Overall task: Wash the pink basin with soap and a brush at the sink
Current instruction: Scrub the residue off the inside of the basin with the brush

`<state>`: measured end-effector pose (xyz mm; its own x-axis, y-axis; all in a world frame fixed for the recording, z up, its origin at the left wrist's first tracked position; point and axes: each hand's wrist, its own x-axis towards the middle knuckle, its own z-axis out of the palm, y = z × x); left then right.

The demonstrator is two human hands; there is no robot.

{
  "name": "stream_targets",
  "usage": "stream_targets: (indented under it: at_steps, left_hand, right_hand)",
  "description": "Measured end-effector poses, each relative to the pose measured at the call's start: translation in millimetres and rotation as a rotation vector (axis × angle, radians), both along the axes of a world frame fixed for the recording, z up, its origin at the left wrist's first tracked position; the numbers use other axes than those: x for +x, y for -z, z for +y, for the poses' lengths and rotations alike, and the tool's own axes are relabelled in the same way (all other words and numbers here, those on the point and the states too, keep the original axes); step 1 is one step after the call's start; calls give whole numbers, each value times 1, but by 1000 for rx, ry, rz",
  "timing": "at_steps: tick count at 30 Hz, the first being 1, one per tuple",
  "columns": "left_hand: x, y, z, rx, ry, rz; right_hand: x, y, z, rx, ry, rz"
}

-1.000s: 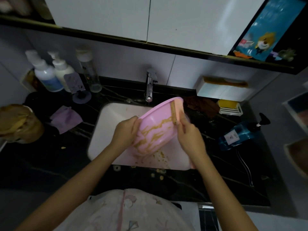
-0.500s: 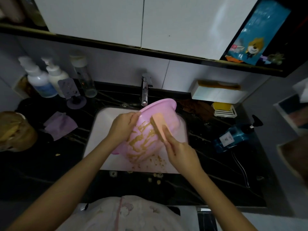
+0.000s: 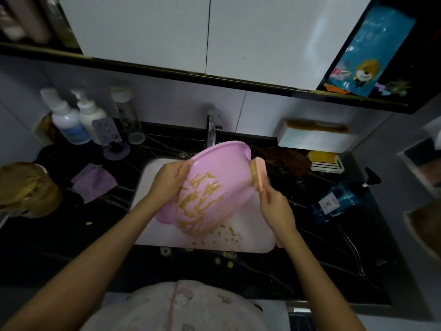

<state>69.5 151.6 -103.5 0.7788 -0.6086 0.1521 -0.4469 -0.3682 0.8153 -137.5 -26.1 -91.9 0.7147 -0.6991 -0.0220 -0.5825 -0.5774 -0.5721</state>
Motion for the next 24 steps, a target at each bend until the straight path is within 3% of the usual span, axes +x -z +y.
stream_targets:
  at_steps: [3, 5, 7, 8, 11, 14, 17, 19, 20, 24]
  left_hand:
    - [3, 0, 2, 8, -18, -43]
    - [8, 0, 4, 1, -36, -47]
    - [12, -1, 3, 5, -34, -31]
    - [12, -1, 2, 8, -30, -30]
    - [6, -3, -1, 34, -50, -55]
    - [6, -3, 1, 59, -63, -56]
    - [5, -3, 0, 91, -55, -65]
    - [1, -7, -4, 111, -51, -81]
    - [2, -8, -6, 129, -57, -85]
    - [2, -9, -11, 113, -40, -58]
  right_hand:
    - [18, -8, 34, 23, -93, -55]
    - [14, 1, 66, -112, -246, -53]
    - [3, 13, 64, -228, -228, -93]
    - [3, 22, 51, -181, -132, -115]
    - [19, 23, 24, 230, 193, -259]
    - [28, 13, 60, 285, 119, -358]
    - [9, 20, 92, 26, -184, -214]
    - [1, 28, 80, -188, -196, -163]
    - [3, 29, 69, -170, -139, -175]
    - [28, 19, 51, 333, 275, -399]
